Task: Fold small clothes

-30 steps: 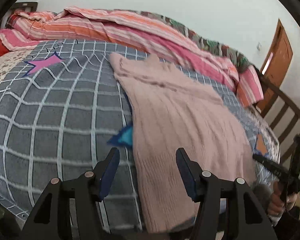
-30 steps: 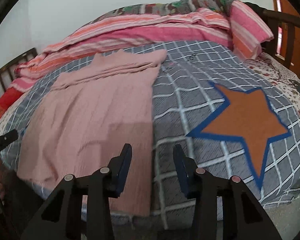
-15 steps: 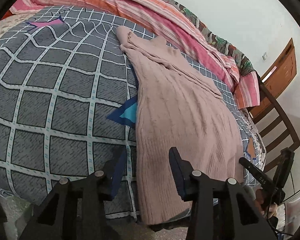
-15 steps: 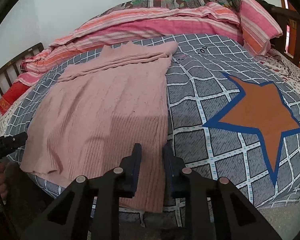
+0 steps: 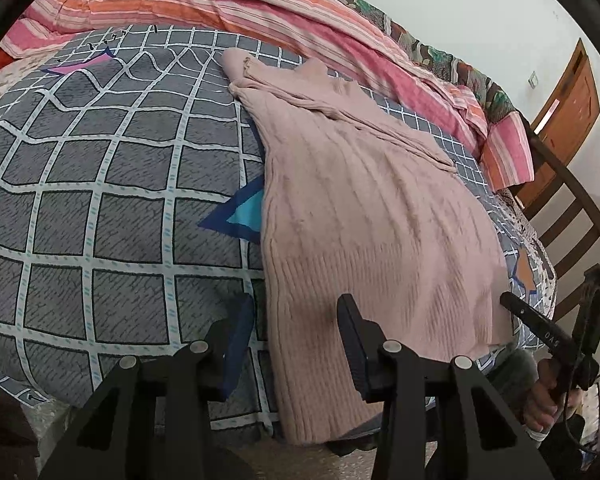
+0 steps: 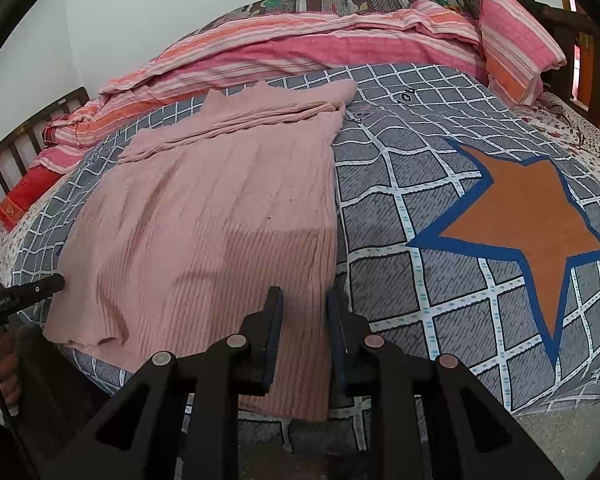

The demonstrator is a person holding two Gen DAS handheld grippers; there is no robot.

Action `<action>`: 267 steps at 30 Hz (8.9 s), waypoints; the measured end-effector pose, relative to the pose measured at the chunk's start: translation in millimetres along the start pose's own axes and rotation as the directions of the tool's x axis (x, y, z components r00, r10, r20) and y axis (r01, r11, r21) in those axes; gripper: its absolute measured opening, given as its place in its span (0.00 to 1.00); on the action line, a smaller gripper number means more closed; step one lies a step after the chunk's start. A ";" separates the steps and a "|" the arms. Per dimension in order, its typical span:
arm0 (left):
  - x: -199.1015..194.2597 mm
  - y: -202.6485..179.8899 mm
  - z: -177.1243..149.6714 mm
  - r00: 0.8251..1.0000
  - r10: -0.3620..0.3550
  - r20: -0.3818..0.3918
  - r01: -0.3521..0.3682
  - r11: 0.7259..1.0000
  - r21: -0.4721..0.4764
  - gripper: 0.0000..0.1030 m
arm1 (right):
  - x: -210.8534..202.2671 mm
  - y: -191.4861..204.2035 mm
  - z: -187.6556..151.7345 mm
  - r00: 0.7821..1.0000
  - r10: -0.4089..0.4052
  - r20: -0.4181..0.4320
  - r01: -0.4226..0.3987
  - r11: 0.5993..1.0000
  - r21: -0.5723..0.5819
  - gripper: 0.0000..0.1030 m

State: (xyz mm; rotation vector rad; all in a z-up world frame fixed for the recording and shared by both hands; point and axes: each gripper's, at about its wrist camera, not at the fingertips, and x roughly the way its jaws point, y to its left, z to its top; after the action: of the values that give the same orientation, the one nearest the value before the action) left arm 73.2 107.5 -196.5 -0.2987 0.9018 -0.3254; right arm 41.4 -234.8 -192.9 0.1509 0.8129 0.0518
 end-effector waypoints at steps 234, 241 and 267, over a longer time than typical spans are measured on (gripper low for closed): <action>-17.4 1.2 132.4 0.981 0.155 0.119 -0.143 0.985 -0.098 0.41 | 14.5 -6.2 141.4 0.998 -0.052 -0.019 0.055 0.981 0.184 0.61; 31.5 -14.7 171.7 0.985 0.131 0.107 -0.127 0.991 -0.048 0.41 | 70.9 -3.1 181.7 0.999 -0.045 -0.015 0.048 0.975 0.218 0.44; 104.6 2.4 193.9 0.977 0.189 0.095 -0.188 0.982 -0.020 0.08 | 160.2 -15.9 195.9 0.991 -0.043 -0.124 0.072 0.968 0.241 0.07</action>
State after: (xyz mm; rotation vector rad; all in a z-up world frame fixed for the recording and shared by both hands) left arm 289.6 90.6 -158.6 -0.2344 0.8292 -0.1293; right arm 293.6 -256.2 -178.0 0.3607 0.9403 -0.0961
